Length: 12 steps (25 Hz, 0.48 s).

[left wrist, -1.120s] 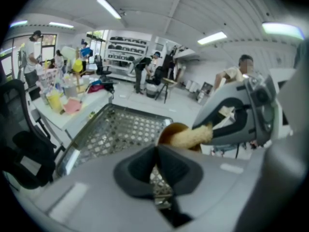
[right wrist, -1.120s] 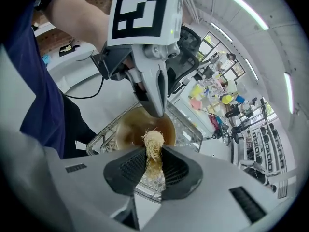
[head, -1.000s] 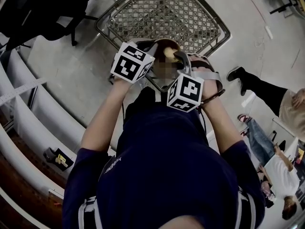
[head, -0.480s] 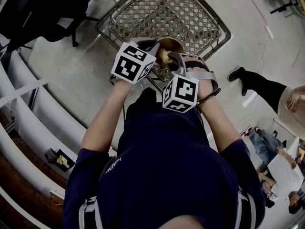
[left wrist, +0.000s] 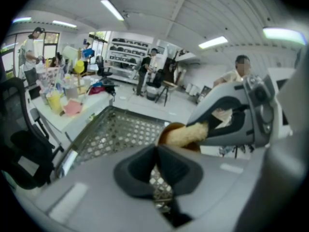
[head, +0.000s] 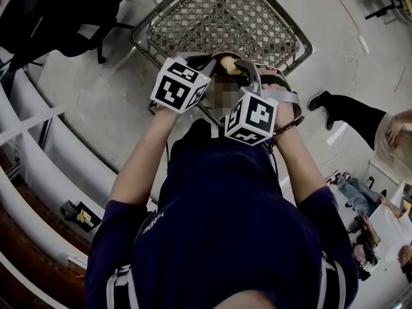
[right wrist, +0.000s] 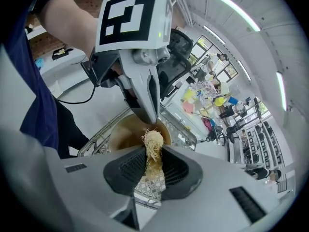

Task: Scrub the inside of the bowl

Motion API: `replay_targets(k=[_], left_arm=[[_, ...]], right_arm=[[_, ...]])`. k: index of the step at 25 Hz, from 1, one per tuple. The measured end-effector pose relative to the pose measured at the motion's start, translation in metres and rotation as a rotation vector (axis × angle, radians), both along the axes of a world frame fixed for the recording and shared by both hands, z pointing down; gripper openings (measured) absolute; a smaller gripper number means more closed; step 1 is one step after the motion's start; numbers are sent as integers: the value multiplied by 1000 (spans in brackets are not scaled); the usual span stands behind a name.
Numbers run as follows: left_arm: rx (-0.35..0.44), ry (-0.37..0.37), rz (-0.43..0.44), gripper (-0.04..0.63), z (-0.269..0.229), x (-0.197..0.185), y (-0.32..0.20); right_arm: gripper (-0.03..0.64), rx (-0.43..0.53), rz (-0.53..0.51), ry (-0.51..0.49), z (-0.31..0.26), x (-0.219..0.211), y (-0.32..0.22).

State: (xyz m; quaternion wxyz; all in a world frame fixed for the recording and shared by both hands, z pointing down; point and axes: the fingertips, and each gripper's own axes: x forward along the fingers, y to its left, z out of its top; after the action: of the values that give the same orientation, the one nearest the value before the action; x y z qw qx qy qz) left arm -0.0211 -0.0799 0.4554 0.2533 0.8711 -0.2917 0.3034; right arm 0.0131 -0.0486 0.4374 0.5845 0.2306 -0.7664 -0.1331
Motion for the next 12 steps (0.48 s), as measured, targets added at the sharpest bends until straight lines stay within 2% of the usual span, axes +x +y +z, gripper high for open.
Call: replay_targets(k=[12], left_arm=[[7,10,-6,12,-4,2,-9]], right_arm=[[71,-62,-98,4,13,-18,25]])
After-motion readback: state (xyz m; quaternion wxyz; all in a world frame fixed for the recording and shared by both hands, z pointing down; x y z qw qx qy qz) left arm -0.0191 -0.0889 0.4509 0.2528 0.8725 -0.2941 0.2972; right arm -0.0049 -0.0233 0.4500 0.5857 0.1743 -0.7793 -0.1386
